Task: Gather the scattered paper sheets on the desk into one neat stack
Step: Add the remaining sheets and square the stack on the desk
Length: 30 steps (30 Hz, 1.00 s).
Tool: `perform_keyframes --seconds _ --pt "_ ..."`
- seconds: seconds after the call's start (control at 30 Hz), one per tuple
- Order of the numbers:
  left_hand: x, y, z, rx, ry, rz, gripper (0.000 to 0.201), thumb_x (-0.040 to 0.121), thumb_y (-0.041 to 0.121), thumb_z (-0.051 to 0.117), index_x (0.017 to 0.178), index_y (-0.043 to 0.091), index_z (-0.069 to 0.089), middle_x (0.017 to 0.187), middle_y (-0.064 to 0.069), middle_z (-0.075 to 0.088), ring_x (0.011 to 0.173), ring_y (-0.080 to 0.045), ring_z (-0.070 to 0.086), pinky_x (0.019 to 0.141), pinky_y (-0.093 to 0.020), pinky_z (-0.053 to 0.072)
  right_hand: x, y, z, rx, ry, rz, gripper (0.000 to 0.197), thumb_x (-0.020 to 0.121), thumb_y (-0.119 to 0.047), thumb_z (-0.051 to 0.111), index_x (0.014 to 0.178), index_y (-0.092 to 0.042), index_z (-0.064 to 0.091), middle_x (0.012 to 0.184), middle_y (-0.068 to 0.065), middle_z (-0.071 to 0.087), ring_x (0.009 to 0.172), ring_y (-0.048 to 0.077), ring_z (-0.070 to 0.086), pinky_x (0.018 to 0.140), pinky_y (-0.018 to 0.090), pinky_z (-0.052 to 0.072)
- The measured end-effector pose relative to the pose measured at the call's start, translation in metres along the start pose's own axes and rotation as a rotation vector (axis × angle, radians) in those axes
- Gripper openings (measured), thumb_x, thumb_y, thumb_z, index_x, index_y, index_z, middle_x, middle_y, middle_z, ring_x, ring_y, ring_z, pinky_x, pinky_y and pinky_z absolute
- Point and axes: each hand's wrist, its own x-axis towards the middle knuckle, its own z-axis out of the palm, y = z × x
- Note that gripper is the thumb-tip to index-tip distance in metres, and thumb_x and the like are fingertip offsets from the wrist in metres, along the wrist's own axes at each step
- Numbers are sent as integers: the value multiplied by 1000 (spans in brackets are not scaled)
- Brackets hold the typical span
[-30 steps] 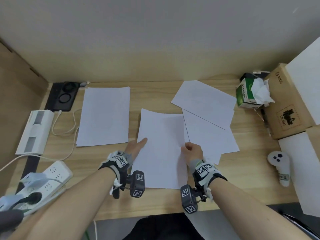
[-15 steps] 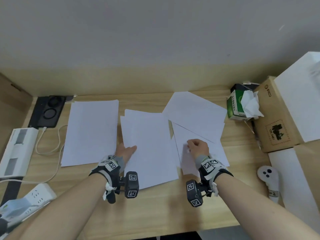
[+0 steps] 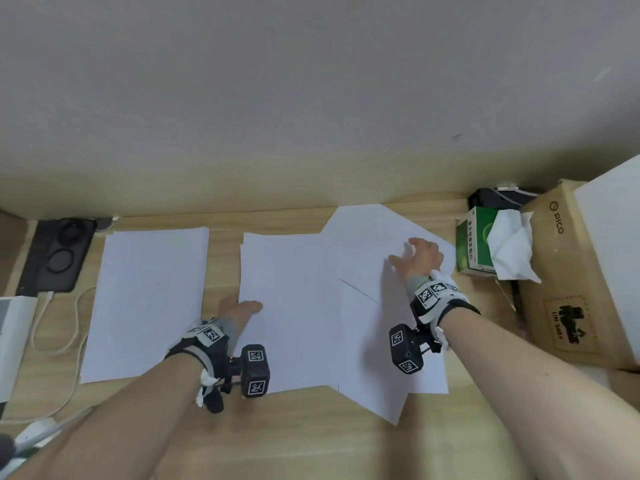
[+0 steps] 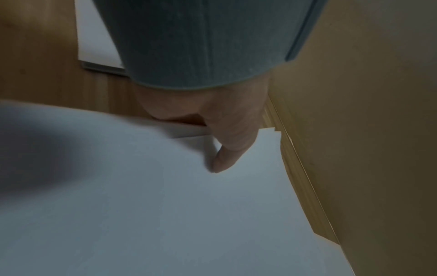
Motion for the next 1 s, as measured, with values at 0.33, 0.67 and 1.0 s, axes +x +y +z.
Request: perform_keyframes --seconds 0.33,0.67,1.0 --pt "27 0 11 -38 65 -116 67 56 40 83 112 9 65 105 -8 71 89 -32 69 74 -42 57 48 1 -4 -169 168 -177 118 44 -101 12 100 -9 63 93 14 62 88 30 58 66 35 41" --pt "4 3 18 49 82 4 20 80 20 74 80 3 64 100 -12 65 98 -26 61 92 -47 49 12 24 -20 -398 -228 -67 38 84 -44 58 98 -9 56 103 13 60 109 32 49 75 35 39" --pt "-7 -18 13 97 33 203 26 88 4 58 111 -8 64 117 -19 66 106 -36 63 82 -31 48 -40 55 -30 -90 57 -116 20 95 -21 40 79 -12 48 71 8 50 70 30 52 60 32 32"
